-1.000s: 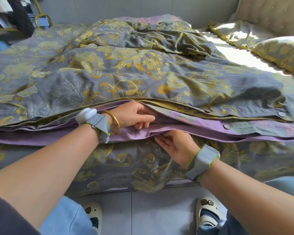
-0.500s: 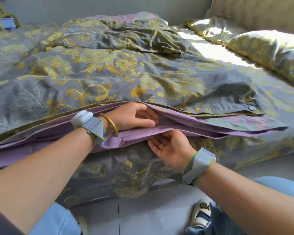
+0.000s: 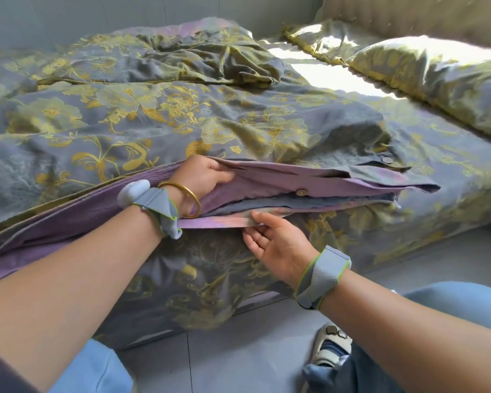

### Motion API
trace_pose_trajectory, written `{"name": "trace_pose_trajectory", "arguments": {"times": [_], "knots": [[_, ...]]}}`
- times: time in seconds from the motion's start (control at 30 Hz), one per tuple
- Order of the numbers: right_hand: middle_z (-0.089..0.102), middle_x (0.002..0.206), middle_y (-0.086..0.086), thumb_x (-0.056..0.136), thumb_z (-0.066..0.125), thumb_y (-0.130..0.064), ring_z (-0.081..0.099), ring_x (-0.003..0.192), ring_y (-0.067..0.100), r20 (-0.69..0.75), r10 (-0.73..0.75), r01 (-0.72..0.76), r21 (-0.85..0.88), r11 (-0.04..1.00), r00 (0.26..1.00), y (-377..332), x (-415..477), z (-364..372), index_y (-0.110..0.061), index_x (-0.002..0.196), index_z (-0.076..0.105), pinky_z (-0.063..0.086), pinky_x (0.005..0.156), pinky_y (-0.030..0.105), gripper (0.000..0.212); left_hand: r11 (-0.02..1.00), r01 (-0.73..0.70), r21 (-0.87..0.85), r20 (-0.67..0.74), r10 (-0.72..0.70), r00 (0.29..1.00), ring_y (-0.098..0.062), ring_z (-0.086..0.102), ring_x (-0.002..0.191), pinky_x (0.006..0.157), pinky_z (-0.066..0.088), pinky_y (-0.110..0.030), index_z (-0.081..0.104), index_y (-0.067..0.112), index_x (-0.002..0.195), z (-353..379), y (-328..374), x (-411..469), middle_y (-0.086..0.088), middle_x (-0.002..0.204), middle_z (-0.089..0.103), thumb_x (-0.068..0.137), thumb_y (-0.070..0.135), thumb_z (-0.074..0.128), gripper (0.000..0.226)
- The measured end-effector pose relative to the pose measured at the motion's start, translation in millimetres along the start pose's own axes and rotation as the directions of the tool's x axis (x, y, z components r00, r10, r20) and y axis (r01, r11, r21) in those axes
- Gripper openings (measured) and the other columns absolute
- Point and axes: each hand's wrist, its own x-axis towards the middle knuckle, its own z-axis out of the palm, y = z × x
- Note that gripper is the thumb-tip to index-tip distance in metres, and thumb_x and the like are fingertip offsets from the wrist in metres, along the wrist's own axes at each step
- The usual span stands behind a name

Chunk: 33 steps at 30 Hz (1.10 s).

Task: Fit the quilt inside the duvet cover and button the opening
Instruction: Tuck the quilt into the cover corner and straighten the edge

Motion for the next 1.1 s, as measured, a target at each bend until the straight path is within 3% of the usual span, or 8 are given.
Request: {"name": "trace_pose_trajectory", "arguments": {"times": [0.2,0.37,0.47,0.53,0.63,0.77,1.0,1.1], "knots": [[0.064,0.087,0.008,0.092,0.059,-0.007,0.062,0.084,0.019,-0.029,-0.069,0.073,0.166,0.983,0.997,-24.9,7.1,-14.8,-0.008,0.099,0.060,0.053,0.074,0.030,0.007,0.978,-0.179,0.108,0.066,0.173,0.983,-0.012,0.065,0.083,0.088,0.051,-0.032,0.073,0.009,0.097,16.5,16.1,-8.0,-0.004,0.092,0.072,0.081,0.012,0.071,0.016],[0.056,0.075,0.004,0.089,0.060,-0.003,0.053,0.072,0.016,-0.045,-0.048,0.059,0.267,0.962,0.998,-41.8,8.9,-20.1,-0.010,0.089,0.060,0.046,0.064,0.027,0.006,0.847,-0.406,0.343,0.169,0.369,0.914,-0.009,0.067,0.083,0.083,0.053,-0.029,0.075,0.022,0.087,48.0,34.6,-12.8,0.005,0.085,0.074,0.077,0.016,0.070,0.013],[0.058,0.076,0.003,0.087,0.056,0.002,0.053,0.070,0.013,-0.019,-0.069,0.072,0.253,0.965,0.997,-44.5,6.7,-27.4,-0.014,0.097,0.056,0.044,0.061,0.024,0.018,0.928,-0.258,0.267,0.064,0.250,0.966,-0.003,0.050,0.051,0.055,0.042,-0.020,0.067,0.017,0.064,64.3,54.9,-1.7,0.011,0.049,0.057,0.081,0.025,0.070,0.019],[0.058,0.074,0.003,0.086,0.055,0.005,0.052,0.068,0.012,-0.024,-0.086,0.089,0.247,0.965,0.996,-44.8,5.5,-33.3,-0.015,0.093,0.055,0.044,0.060,0.023,0.022,0.984,-0.086,0.156,-0.009,0.089,0.996,-0.005,0.043,0.049,0.049,0.033,-0.017,0.066,0.013,0.065,68.6,62.3,7.7,0.012,0.044,0.050,0.080,0.028,0.072,0.022],[0.059,0.075,0.002,0.086,0.059,0.003,0.052,0.067,0.011,-0.044,-0.055,0.064,0.235,0.970,0.997,-48.4,3.9,-37.6,-0.013,0.093,0.058,0.045,0.058,0.021,0.017,0.978,-0.131,0.160,0.136,0.109,0.985,-0.008,0.054,0.068,0.064,0.041,-0.019,0.075,0.011,0.085,71.7,71.2,8.6,-0.001,0.074,0.067,0.078,0.023,0.075,0.014],[0.054,0.069,-0.001,0.086,0.067,-0.014,0.050,0.058,0.009,-0.071,-0.028,0.046,0.259,0.965,0.997,-58.6,0.1,-42.0,-0.014,0.082,0.060,0.039,0.046,0.018,0.008,0.943,-0.250,0.217,0.251,0.194,0.948,-0.008,0.055,0.069,0.069,0.043,-0.020,0.076,0.012,0.083,86.9,86.3,7.2,-0.003,0.075,0.067,0.072,0.023,0.080,0.015],[0.059,0.072,-0.004,0.089,0.067,-0.015,0.051,0.059,0.007,-0.142,-0.272,0.289,0.119,0.950,0.952,-61.3,-4.4,-48.5,-0.019,0.079,0.058,0.040,0.047,0.017,0.014,0.991,-0.110,0.082,0.072,0.104,0.992,-0.012,0.058,0.071,0.076,0.051,-0.032,0.078,0.014,0.079,95.5,94.7,13.3,-0.005,0.075,0.069,0.073,0.025,0.078,0.012],[0.060,0.072,-0.003,0.088,0.068,-0.013,0.053,0.056,0.006,-0.133,-0.231,0.252,0.166,0.953,0.964,-63.0,-8.0,-47.2,-0.016,0.084,0.060,0.041,0.048,0.016,0.010,0.996,-0.079,0.048,0.084,0.075,0.994,-0.015,0.062,0.073,0.082,0.053,-0.035,0.078,0.014,0.080,94.0,96.6,12.2,-0.006,0.077,0.071,0.072,0.023,0.079,0.012]]}}
